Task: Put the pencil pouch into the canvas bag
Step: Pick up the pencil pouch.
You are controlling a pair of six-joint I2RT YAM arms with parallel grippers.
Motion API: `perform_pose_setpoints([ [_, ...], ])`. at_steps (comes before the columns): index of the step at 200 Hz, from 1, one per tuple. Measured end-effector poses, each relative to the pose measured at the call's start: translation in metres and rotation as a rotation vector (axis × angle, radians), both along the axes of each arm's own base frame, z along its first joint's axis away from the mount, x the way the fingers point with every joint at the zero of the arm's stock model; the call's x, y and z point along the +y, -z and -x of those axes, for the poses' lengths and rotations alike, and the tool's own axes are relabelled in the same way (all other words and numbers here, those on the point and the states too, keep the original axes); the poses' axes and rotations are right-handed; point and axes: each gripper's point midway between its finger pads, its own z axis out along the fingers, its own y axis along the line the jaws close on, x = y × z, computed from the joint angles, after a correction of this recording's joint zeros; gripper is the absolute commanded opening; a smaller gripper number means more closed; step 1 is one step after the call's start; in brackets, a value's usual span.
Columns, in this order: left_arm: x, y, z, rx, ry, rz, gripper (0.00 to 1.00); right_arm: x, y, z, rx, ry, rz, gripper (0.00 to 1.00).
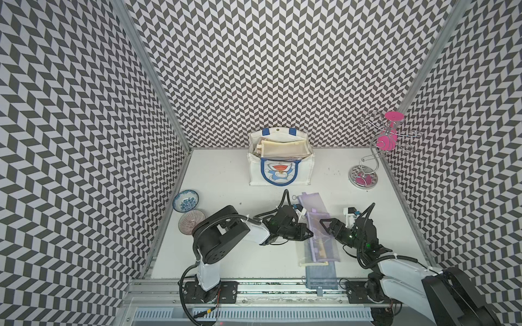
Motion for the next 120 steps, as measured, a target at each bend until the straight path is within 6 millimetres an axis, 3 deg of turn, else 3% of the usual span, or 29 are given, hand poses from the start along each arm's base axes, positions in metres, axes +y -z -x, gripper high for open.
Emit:
perform_pose_setpoints([
  [22, 0.008, -0.010, 0.001, -0.053, 0.014, -0.036, 0.00, -0.002, -0.007, -0.002, -0.016, -0.012, 0.043, 0.92],
  [36, 0.014, -0.016, -0.001, -0.093, 0.024, -0.070, 0.00, -0.003, -0.016, -0.004, -0.045, -0.016, 0.067, 1.00],
  [77, 0.016, -0.040, -0.023, -0.263, 0.093, -0.168, 0.00, -0.002, -0.043, -0.011, -0.139, -0.042, 0.102, 0.99],
  [103, 0.021, -0.067, -0.029, -0.377, 0.138, -0.137, 0.00, 0.003, -0.053, -0.011, -0.161, -0.091, 0.096, 1.00],
  [120, 0.027, -0.087, -0.027, -0.434, 0.167, -0.081, 0.00, 0.008, -0.067, -0.007, -0.210, -0.139, 0.063, 0.94],
])
